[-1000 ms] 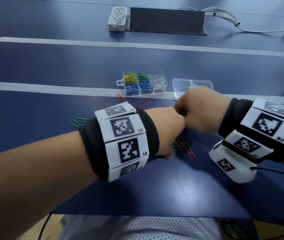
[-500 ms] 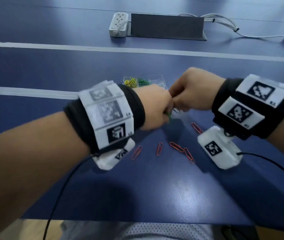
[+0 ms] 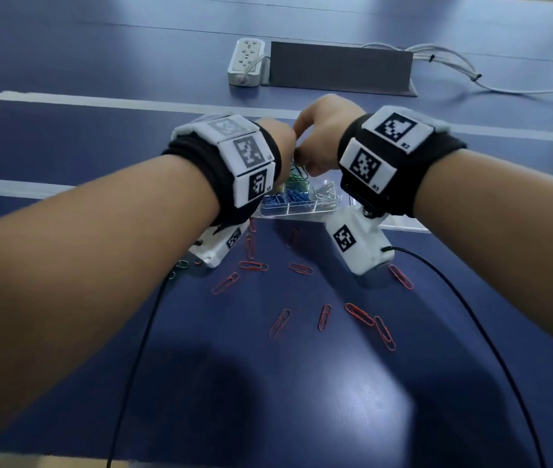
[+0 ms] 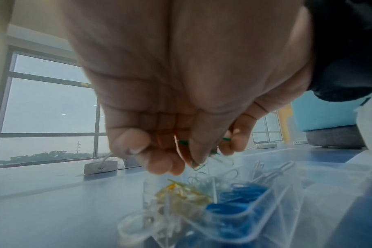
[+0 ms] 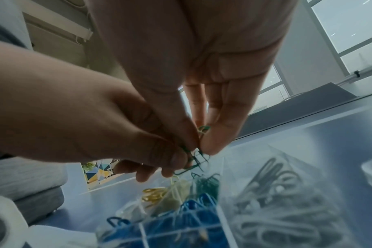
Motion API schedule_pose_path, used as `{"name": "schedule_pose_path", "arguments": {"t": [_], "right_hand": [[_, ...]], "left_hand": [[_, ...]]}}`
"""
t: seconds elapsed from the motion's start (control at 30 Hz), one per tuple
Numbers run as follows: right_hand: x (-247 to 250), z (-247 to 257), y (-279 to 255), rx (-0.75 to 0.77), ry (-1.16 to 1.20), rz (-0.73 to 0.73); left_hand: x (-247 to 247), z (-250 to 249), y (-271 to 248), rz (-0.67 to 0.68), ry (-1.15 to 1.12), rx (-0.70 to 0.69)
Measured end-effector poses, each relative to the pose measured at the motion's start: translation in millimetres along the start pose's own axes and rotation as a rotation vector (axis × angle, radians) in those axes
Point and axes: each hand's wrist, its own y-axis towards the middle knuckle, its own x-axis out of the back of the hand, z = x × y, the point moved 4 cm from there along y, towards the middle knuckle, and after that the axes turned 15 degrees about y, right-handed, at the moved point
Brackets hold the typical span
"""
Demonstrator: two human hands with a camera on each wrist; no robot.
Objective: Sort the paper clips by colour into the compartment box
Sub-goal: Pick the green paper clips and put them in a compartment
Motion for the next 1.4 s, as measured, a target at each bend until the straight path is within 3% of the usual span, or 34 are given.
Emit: {"name": "schedule_pose_path", "arguments": {"t": [0.57, 0.73, 0.87, 1.03, 1.23, 1.4], "right_hand": [[0.7, -3.0, 1.2, -0.058, 0.012, 0.045], [4.7, -2.0, -5.6, 0.040, -0.101, -0.002], [-4.3, -4.1, -12.6, 0.080, -0.246, 0.051], [-16.0, 7.5, -22.6, 0.189, -0.181, 0.040], [-67.0, 37.1, -57.9, 0.504, -0.344, 0.322], [-99.2, 45.0, -71.2, 0.583, -0.514, 0.452]], "left_hand": [[3.2, 19.7, -3.1, -0.118, -0.312, 0.048], [-1.6, 31.8, -13.7, -0.100, -0.328, 0.045], [-13.3, 50.3, -34.5, -0.073, -0.308, 0.054], [-37.8, 73.0, -68.2, 0.042, -0.253, 0.085], [-49.2, 88.7, -104.0, 0.128, -0.256, 0.068], [-63.8, 88.3, -119.1, 0.203, -0.145, -0.016]]}}
